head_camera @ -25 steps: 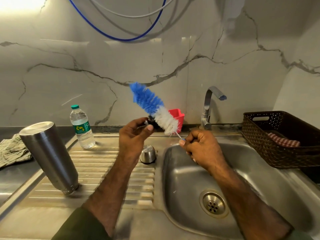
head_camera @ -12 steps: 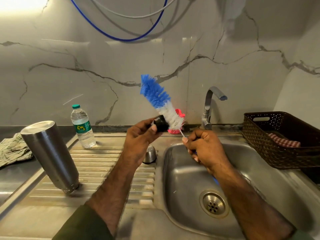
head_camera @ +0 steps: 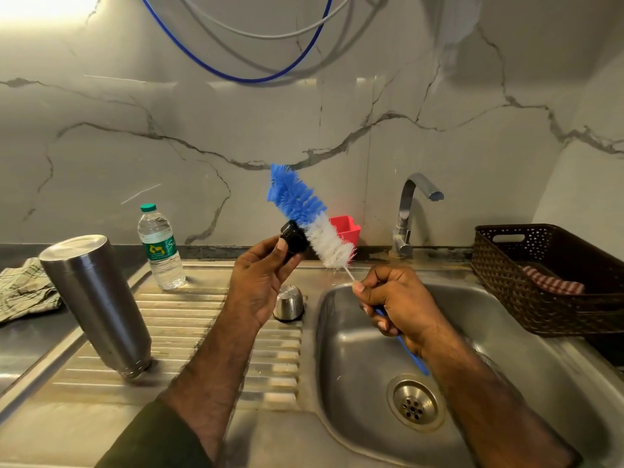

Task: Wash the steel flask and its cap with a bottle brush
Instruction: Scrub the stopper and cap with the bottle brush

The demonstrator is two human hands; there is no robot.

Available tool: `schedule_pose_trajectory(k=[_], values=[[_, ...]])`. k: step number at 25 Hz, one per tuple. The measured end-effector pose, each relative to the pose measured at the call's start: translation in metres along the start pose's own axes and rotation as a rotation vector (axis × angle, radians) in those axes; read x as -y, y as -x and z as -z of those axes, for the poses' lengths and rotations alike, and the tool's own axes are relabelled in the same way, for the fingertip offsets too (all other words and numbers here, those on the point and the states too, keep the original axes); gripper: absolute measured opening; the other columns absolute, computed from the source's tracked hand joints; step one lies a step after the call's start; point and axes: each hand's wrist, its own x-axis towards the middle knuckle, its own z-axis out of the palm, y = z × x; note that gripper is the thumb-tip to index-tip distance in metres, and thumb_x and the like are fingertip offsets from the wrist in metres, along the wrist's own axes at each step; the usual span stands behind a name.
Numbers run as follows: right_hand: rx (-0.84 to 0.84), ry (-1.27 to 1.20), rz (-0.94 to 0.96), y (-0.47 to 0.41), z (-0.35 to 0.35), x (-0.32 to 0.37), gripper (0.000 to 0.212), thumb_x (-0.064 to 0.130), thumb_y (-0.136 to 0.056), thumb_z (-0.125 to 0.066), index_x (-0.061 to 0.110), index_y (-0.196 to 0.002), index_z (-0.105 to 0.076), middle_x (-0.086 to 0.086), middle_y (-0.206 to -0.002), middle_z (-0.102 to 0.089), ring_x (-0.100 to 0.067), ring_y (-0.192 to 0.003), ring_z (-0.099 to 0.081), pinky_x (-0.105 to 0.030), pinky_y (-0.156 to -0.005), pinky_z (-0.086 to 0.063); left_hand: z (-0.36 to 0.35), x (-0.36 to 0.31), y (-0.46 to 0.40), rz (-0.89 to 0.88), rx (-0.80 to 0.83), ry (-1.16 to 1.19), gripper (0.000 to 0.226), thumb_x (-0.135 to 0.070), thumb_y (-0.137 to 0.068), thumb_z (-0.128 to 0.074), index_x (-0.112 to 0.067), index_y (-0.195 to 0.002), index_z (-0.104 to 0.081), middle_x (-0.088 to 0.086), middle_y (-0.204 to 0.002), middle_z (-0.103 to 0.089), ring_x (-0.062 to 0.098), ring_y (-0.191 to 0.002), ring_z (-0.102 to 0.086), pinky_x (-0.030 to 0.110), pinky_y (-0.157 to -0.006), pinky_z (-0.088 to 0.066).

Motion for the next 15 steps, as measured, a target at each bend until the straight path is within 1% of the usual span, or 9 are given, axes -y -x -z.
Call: schedule_pose_trajectory(k=[2, 4, 5, 6, 7, 9, 11, 13, 15], values=[[-0.014, 0.005, 0.007, 0.0, -0.002, 0.0, 0.023, 0.004, -0.097, -0.068, -0.014, -0.09, -0.055, -0.016, -0.067, -0.057, -0.016, -0.04, -0.037, -0.024, -0.04, -0.026, 0.002, 0.001, 0.003, -0.037, 0.015, -0.142, 0.029, -0.003, -0.091, -0.07, 0.005, -0.119, -0.07, 0.02, -0.11, -0.079, 0.032, -0.1, -0.079, 0.035, -0.087, -0.065], [-0.075, -0.007, 0.035, -0.002, -0.005, -0.002, 0.023, 0.004, -0.096, -0.069, -0.013, -0.088, -0.055, -0.017, -0.067, -0.055, -0.016, -0.041, -0.037, -0.024, -0.04, -0.026, -0.002, 0.006, 0.008, -0.074, 0.116, -0.317, 0.035, -0.004, -0.087, -0.078, 0.003, -0.12, -0.073, 0.023, -0.113, -0.078, 0.036, -0.106, -0.077, 0.039, -0.092, -0.064], [-0.111, -0.003, 0.053, -0.004, -0.005, -0.003, 0.023, 0.006, -0.096, -0.07, -0.011, -0.086, -0.056, -0.017, -0.065, -0.055, -0.016, -0.041, -0.037, -0.024, -0.041, -0.028, -0.003, 0.008, 0.008, -0.093, 0.163, -0.366, 0.039, -0.005, -0.085, -0.084, 0.003, -0.122, -0.073, 0.026, -0.116, -0.076, 0.038, -0.109, -0.075, 0.041, -0.094, -0.063], [-0.133, 0.008, 0.067, -0.005, -0.003, -0.003, 0.024, 0.007, -0.096, -0.07, -0.009, -0.085, -0.057, -0.016, -0.064, -0.055, -0.016, -0.042, -0.038, -0.025, -0.041, -0.028, -0.003, 0.008, 0.008, -0.114, 0.185, -0.376, 0.041, -0.006, -0.084, -0.086, 0.002, -0.122, -0.073, 0.028, -0.118, -0.075, 0.039, -0.109, -0.075, 0.043, -0.095, -0.062], [-0.133, 0.025, 0.075, -0.006, -0.001, -0.004, 0.024, 0.008, -0.096, -0.07, -0.009, -0.085, -0.057, -0.016, -0.064, -0.056, -0.016, -0.042, -0.038, -0.025, -0.042, -0.029, -0.003, 0.007, 0.005, -0.135, 0.173, -0.35, 0.04, -0.007, -0.084, -0.086, 0.0, -0.121, -0.074, 0.028, -0.118, -0.075, 0.038, -0.109, -0.075, 0.044, -0.096, -0.062], [-0.082, 0.059, 0.069, -0.005, 0.005, -0.005, 0.023, 0.007, -0.095, -0.071, -0.009, -0.085, -0.059, -0.016, -0.065, -0.058, -0.017, -0.041, -0.039, -0.026, -0.042, -0.029, 0.002, 0.002, 0.001, -0.141, 0.064, -0.242, 0.037, -0.007, -0.084, -0.086, -0.002, -0.118, -0.074, 0.025, -0.115, -0.076, 0.035, -0.105, -0.076, 0.044, -0.096, -0.063], [-0.038, 0.073, 0.065, -0.004, 0.005, -0.006, 0.022, 0.006, -0.094, -0.072, -0.006, -0.08, -0.06, -0.016, -0.065, -0.059, -0.017, -0.041, -0.04, -0.026, -0.041, -0.03, 0.006, 0.001, 0.0, -0.125, 0.002, -0.221, 0.039, -0.006, -0.083, -0.081, 0.002, -0.12, -0.071, 0.024, -0.114, -0.077, 0.038, -0.105, -0.077, 0.045, -0.097, -0.062], [-0.064, 0.062, 0.085, -0.006, -0.001, -0.007, 0.023, 0.005, -0.094, -0.073, -0.002, -0.077, -0.06, -0.016, -0.063, -0.056, -0.017, -0.041, -0.039, -0.024, -0.041, -0.03, 0.003, 0.006, 0.005, -0.11, 0.071, -0.298, 0.039, -0.007, -0.083, -0.079, 0.002, -0.12, -0.073, 0.025, -0.114, -0.077, 0.039, -0.108, -0.076, 0.047, -0.098, -0.062], [-0.134, 0.025, 0.095, -0.009, -0.002, -0.008, 0.024, 0.006, -0.095, -0.071, -0.005, -0.079, -0.058, -0.017, -0.062, -0.054, -0.018, -0.042, -0.038, -0.024, -0.042, -0.029, -0.004, 0.009, 0.008, -0.101, 0.153, -0.333, 0.035, -0.004, -0.083, -0.08, -0.001, -0.118, -0.075, 0.023, -0.113, -0.077, 0.036, -0.107, -0.075, 0.046, -0.098, -0.062]])
